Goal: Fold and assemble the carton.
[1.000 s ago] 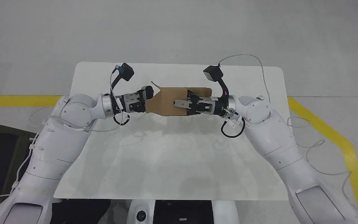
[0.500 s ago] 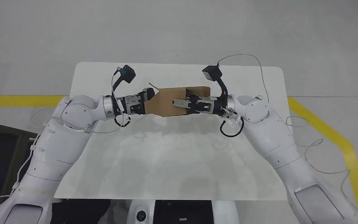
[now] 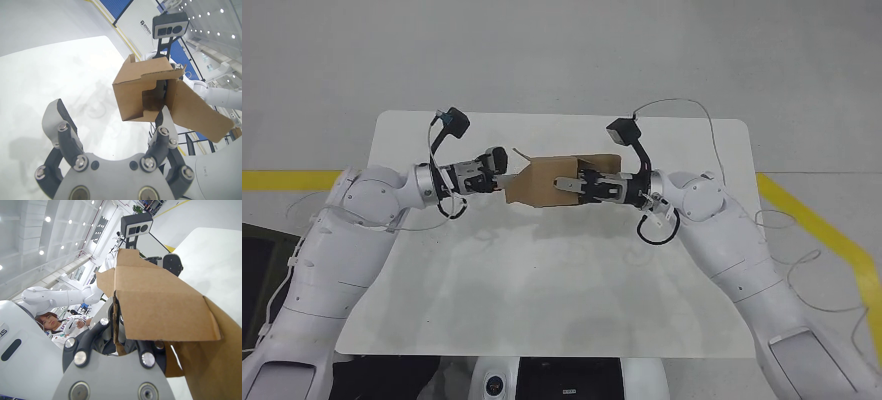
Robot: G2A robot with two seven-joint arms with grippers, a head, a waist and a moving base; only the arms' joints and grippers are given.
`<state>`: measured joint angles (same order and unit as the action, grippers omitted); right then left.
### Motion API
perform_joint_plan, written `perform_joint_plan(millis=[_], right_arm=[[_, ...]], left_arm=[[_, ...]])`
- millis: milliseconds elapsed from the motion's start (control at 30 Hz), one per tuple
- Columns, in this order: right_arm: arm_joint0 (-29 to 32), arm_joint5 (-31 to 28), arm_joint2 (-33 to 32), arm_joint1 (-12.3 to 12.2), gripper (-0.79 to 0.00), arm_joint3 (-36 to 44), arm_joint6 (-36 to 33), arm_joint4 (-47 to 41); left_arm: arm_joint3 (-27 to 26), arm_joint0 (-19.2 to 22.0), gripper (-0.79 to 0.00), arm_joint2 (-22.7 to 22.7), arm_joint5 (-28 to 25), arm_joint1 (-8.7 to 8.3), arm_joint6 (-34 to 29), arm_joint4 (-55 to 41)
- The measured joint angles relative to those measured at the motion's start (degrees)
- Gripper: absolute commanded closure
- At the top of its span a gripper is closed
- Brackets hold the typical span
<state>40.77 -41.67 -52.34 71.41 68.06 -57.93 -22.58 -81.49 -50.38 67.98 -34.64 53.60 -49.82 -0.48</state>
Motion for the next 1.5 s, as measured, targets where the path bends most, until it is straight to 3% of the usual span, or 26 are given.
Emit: perform_joint_plan(millis=[233,433,933,1500], right_arm=[[0.7,2.2,0.6,-0.1,0.0,0.4,-4.5,-1.8],[0.2,2.7,1.9,0.3,0.0,0.3,-7.1,-3.9],[0.3,-0.8,-0.8,0.4,0.0,-1.1,-0.9,-2.2],[-0.1,0.0,0.4,1.0,0.0,0.9,-1.3,-1.6]], left_arm=[[2.5,1.2,-0.785,2.2,0.6,-0.23,2.4,0.4],[2.7,1.8,-0.785,1.5,0.8,-0.04,2.2,0.4],[1.0,1.6,-0.785,-0.2,-1.2,0.04,-0.5,0.8],[-0.9,1.3,-0.785,-0.9,-1.7,0.07,-0.5,1.1]])
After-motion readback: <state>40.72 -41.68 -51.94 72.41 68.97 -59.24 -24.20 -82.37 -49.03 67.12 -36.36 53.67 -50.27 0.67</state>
